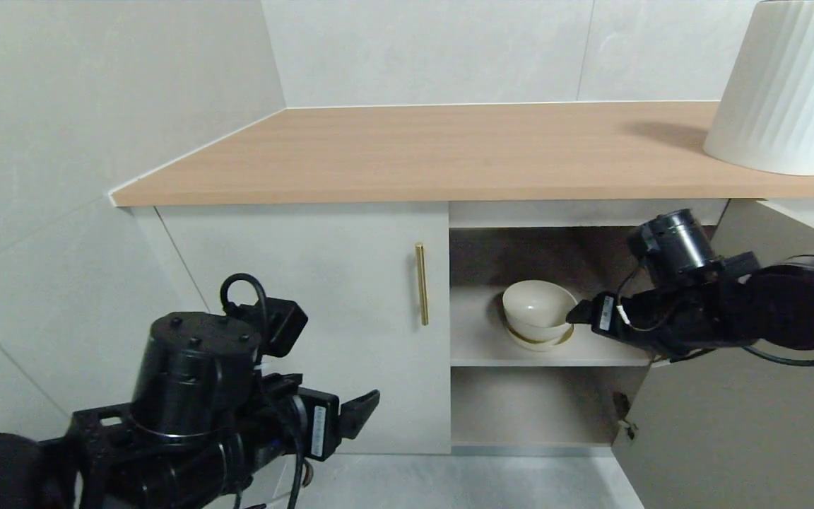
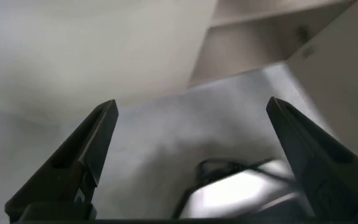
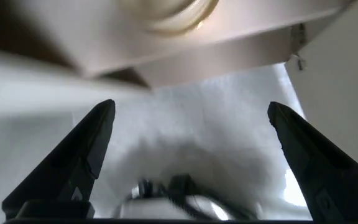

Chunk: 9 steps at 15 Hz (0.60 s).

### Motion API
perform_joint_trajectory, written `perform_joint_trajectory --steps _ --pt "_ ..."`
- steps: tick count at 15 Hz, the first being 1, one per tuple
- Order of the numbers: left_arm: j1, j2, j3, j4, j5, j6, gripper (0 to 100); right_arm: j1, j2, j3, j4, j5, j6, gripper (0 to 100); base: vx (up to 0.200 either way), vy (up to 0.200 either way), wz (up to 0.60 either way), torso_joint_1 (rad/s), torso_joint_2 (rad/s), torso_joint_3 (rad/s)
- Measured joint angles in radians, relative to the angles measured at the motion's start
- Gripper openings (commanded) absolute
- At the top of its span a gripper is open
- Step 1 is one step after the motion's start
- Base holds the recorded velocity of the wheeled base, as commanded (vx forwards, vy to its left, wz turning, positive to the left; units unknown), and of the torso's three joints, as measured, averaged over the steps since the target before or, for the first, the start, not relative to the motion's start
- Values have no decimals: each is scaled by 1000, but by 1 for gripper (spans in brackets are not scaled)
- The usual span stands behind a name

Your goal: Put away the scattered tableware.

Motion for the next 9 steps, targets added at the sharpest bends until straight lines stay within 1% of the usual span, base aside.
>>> perform_joint_trajectory --steps 1,2,4,6,9 --pt "26 -35 27 12 0 42 100 17 -72 34 50 4 -13 100 0 0 0 0 0 0" --pt "47 -67 52 18 1 62 100 41 -139 64 131 7 -22 100 0 0 0 0 0 0" --pt "64 -114 82 23 3 69 100 79 -233 117 209 22 -32 100 0 0 0 0 0 0" --pt "69 -144 95 27 3 69 100 109 -283 154 213 33 -63 100 0 0 0 0 0 0" --pt "66 -167 99 46 4 71 100 119 -311 170 214 33 -81 100 -200 0 0 4 1 4"
